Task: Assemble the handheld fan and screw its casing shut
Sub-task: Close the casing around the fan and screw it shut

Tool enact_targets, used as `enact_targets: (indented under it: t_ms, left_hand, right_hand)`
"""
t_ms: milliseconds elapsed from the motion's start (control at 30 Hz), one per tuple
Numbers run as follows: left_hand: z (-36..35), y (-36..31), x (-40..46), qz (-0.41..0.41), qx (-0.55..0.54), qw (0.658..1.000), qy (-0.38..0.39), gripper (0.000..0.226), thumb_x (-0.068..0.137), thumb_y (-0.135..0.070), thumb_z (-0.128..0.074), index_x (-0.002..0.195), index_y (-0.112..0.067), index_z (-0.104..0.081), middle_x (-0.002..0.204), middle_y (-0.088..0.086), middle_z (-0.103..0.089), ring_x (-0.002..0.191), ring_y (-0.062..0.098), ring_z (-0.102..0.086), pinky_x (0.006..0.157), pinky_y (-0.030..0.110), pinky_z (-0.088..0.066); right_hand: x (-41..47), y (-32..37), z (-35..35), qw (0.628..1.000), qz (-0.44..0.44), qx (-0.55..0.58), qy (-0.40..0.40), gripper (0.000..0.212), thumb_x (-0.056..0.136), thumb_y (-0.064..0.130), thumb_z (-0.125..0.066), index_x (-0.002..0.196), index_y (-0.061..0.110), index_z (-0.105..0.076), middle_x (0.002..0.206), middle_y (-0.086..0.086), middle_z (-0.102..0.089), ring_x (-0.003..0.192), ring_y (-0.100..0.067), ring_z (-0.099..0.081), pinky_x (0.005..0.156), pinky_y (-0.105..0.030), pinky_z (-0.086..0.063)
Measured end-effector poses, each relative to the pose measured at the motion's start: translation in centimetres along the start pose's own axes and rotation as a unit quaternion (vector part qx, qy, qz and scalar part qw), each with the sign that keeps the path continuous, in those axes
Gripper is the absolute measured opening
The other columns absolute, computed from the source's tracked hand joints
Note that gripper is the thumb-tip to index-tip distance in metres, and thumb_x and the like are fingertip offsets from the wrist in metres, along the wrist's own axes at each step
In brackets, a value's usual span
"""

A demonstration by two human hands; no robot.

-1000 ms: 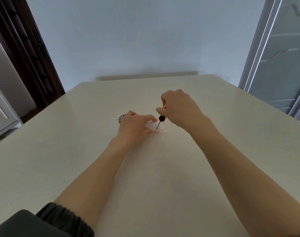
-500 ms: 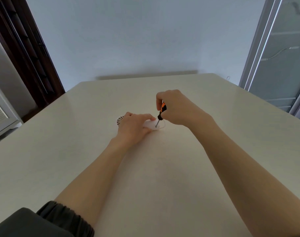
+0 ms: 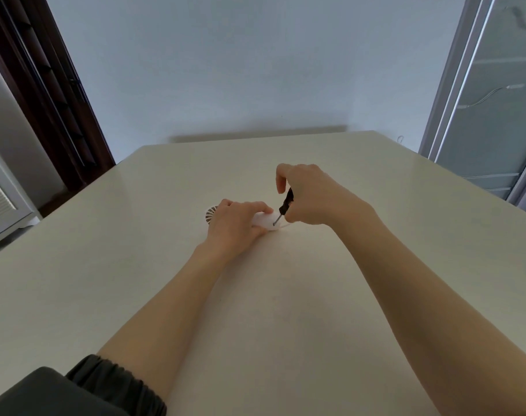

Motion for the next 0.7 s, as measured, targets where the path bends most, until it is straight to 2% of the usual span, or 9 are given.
enact_targets:
  t_ms: [100, 200, 300, 367, 467, 600, 700]
  left_hand:
    - [0.3, -0.1, -0.1, -0.001, -0.004, 1.000, -0.006, 0.033, 0.088, -0.033, -0.057, 0.121, -0.037, -0.059, 0.120, -0.004, -0.065, 0.108, 0.026, -0.046, 0.078, 0.020, -0.021]
    - [0.4, -0.5, -0.2, -0.007, 0.001, 1.000, -0.004, 0.033, 0.089, -0.032, -0.056, 0.123, -0.034, -0.059, 0.121, -0.004, -0.065, 0.110, 0.025, -0.048, 0.075, 0.017, -0.017]
    - [0.3, -0.2, -0.2, 0.003, -0.003, 1.000, -0.002, 0.034, 0.089, -0.034, -0.056, 0.123, -0.036, -0.058, 0.120, -0.005, -0.065, 0.111, 0.026, -0.044, 0.077, 0.019, -0.019]
    - [0.1, -0.1, -0.3, 0.006, -0.002, 1.000, 0.003, 0.035, 0.089, -0.033, -0.056, 0.124, -0.037, -0.057, 0.118, -0.005, -0.065, 0.111, 0.027, -0.042, 0.077, 0.020, -0.020]
    - [0.0, 0.0, -0.3, 0.009, -0.002, 1.000, 0.005, 0.036, 0.088, -0.032, -0.057, 0.123, -0.038, -0.057, 0.115, -0.004, -0.066, 0.110, 0.026, -0.041, 0.077, 0.021, -0.022]
    - [0.3, -0.4, -0.3, 0.001, 0.005, 1.000, 0.002, 0.035, 0.088, -0.031, -0.057, 0.123, -0.036, -0.057, 0.112, -0.002, -0.068, 0.101, 0.023, -0.041, 0.073, 0.019, -0.018]
    - [0.4, -0.5, -0.5, 0.001, 0.006, 1.000, 0.001, 0.035, 0.089, -0.030, -0.056, 0.123, -0.035, -0.057, 0.113, -0.002, -0.068, 0.097, 0.020, -0.039, 0.074, 0.018, -0.017]
  right_hand:
    - [0.2, 0.2, 0.2, 1.000, 0.016, -0.009, -0.011, 0.021, 0.077, -0.004, -0.054, 0.091, 0.011, -0.053, 0.093, -0.003, -0.048, 0.089, -0.026, -0.055, 0.058, -0.026, -0.039]
    - [0.0, 0.3, 0.7, 0.999, 0.017, -0.033, -0.031, 0.022, 0.076, -0.009, -0.050, 0.088, 0.008, -0.057, 0.093, -0.006, -0.053, 0.081, -0.025, -0.055, 0.051, -0.024, -0.035]
    - [-0.2, 0.5, 1.2, 0.997, 0.017, -0.052, -0.051, 0.019, 0.076, -0.008, -0.054, 0.087, 0.006, -0.060, 0.096, -0.009, -0.058, 0.078, -0.026, -0.056, 0.051, -0.024, -0.037]
    - [0.0, 0.7, 1.2, 0.996, 0.016, -0.066, -0.060, 0.015, 0.078, -0.004, -0.059, 0.089, 0.005, -0.060, 0.097, -0.010, -0.060, 0.080, -0.028, -0.058, 0.056, -0.027, -0.041]
    - [0.1, 0.9, 0.9, 0.993, 0.008, -0.101, -0.055, 0.009, 0.083, 0.005, -0.062, 0.087, 0.005, -0.054, 0.090, -0.010, -0.056, 0.076, -0.029, -0.055, 0.059, -0.030, -0.040]
    - [0.1, 0.8, 0.8, 0.992, -0.011, -0.115, -0.046, 0.030, 0.088, 0.014, -0.058, 0.068, 0.009, -0.037, 0.069, -0.002, -0.037, 0.067, -0.025, -0.045, 0.046, -0.025, -0.024]
    - [0.2, 0.1, 0.6, 0.995, -0.027, -0.087, -0.036, 0.032, 0.087, 0.016, -0.061, 0.065, 0.010, -0.038, 0.068, -0.004, -0.041, 0.051, -0.018, -0.042, 0.044, -0.025, -0.026]
Point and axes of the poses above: each hand's wrist, its own x-axis towards the middle knuckle, its own z-axis out of the back of the hand, y = z × x, the point moved 9 cm from there along x, towards the middle knuckle
